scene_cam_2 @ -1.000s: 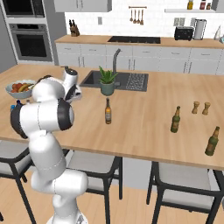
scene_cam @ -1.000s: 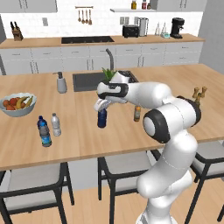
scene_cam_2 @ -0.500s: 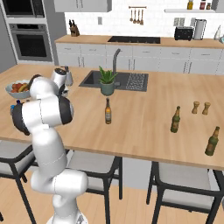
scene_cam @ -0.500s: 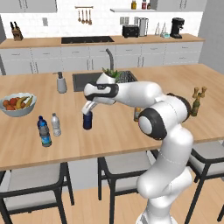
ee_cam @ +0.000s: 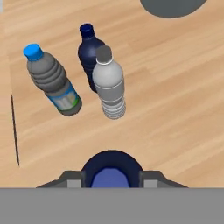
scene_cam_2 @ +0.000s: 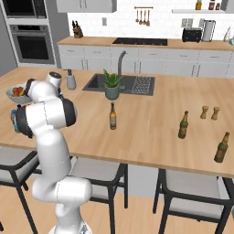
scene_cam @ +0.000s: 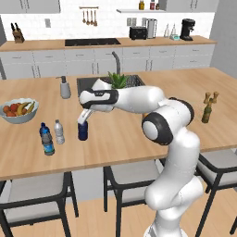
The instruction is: Move the plastic bottles in the middle to the plastics group, and the glass bottles in the middle to the glass group.
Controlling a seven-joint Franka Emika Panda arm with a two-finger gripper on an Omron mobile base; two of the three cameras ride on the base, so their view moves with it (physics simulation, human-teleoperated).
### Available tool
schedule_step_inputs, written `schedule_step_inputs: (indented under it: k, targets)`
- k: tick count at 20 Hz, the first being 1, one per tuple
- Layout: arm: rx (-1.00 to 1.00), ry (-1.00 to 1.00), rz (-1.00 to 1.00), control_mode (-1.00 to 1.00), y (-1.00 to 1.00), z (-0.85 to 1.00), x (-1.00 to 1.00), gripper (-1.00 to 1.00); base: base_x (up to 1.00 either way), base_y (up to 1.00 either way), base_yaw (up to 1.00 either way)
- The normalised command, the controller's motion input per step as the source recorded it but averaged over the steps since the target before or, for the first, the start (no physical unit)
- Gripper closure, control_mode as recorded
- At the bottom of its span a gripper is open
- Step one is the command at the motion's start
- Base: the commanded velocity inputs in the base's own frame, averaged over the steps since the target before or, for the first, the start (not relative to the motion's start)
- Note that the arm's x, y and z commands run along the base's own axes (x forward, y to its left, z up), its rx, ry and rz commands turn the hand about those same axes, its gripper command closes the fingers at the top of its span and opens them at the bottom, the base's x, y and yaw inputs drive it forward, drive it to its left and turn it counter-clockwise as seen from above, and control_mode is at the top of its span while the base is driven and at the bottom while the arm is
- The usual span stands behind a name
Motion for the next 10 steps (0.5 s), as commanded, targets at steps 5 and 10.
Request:
schedule_step_inputs:
  k: [5, 10]
  targets:
    - [0.0, 0.0, 0.06, -1.0, 0.24, -0.19, 0.0, 1.0, 0.0, 0.0, 0.0]
    - [0.0, -0.01, 0.05, -1.0, 0.25, -0.01, -0.13, 1.0, 0.0, 0.0, 0.0]
